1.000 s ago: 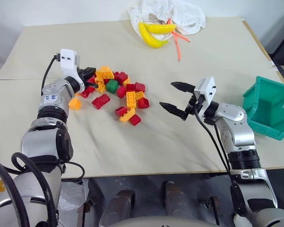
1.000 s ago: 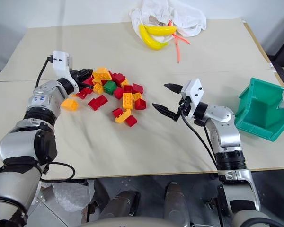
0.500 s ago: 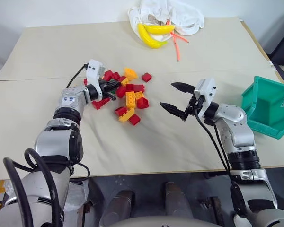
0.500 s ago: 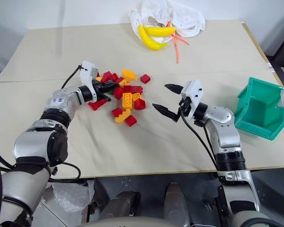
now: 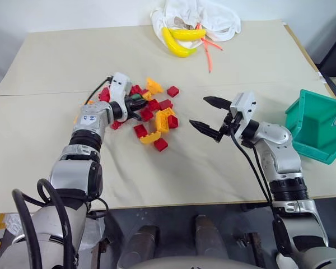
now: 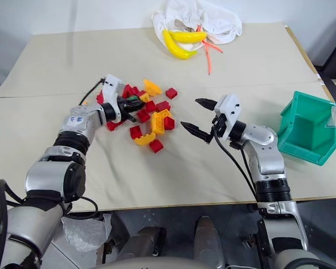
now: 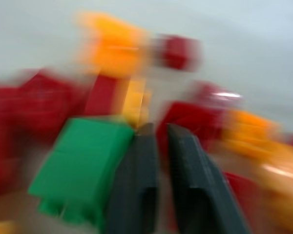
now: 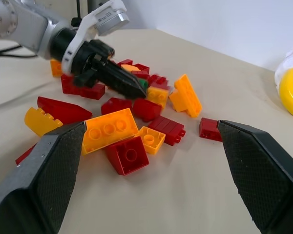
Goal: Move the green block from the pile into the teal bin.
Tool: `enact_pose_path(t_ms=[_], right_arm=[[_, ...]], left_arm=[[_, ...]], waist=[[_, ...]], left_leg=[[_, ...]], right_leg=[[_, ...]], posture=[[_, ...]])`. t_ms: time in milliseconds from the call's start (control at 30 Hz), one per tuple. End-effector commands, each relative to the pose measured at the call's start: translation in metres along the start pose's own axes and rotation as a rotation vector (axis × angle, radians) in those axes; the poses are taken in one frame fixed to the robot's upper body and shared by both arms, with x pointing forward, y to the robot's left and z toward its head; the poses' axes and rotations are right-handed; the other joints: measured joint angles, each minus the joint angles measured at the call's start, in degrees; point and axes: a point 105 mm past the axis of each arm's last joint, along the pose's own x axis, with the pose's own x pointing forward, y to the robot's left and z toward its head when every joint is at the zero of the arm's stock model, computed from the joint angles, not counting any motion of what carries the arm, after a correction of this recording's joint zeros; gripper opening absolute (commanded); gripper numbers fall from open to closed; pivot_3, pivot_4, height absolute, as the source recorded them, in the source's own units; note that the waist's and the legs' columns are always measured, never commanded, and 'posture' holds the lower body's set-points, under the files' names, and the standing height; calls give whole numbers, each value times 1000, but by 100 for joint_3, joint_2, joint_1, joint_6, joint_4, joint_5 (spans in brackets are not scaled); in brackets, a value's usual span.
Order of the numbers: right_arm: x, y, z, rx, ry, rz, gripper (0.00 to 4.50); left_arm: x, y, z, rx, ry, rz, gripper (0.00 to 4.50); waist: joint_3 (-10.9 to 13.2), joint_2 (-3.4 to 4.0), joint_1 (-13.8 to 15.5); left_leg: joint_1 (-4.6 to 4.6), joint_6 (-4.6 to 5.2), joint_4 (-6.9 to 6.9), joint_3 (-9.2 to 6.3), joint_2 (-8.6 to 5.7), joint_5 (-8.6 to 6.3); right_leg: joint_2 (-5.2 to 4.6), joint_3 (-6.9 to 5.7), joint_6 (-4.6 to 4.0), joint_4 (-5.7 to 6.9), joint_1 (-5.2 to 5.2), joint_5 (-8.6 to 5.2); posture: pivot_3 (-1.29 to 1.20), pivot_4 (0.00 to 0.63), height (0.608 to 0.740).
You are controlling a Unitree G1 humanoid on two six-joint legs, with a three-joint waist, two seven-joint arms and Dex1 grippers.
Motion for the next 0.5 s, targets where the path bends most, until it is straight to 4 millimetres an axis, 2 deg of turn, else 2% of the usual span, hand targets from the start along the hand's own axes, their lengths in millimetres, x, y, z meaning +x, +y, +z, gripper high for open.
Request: enact_pose_path(t_ms=[33,67,300,333,500], right_arm=[[1,-5,14,-42,-35,0,4500],[2,-6,14,-43,-34,3,4500],[6,-8,14,-42,-33,12,4500],[6,-8,13,-42,-33,14,4500],[7,-7,12,-38,-29,27,4500]], left_arm=[[-2,4,27,60,-40,120,1747],[-1,1,29,70,-35,125,2167],[-9,-21,36,99,19,141,4338],[-9,-23,39,102,20,145,4476],[-3,-13,42,123,99,252,4476]], waist=[[0,0,6],[0,0,7],[0,0,-5],[0,0,-7],[0,0,11]], left_leg=[[-1,0,1,0,-1,0],[-2,1,1,0,-3,0],[-2,1,0,0,-1,-1],[-2,1,0,0,0,-1],[-1,0,1,2,-1,-1]], right_leg=[[-1,0,0,-1,0,0],[-2,1,0,-2,0,0],[-1,0,0,-2,0,0],[0,0,0,-2,0,0],[0,0,0,-3,0,0]], posture=[[0,150,740],[0,150,740],[0,150,740],[0,150,740],[0,150,740]])
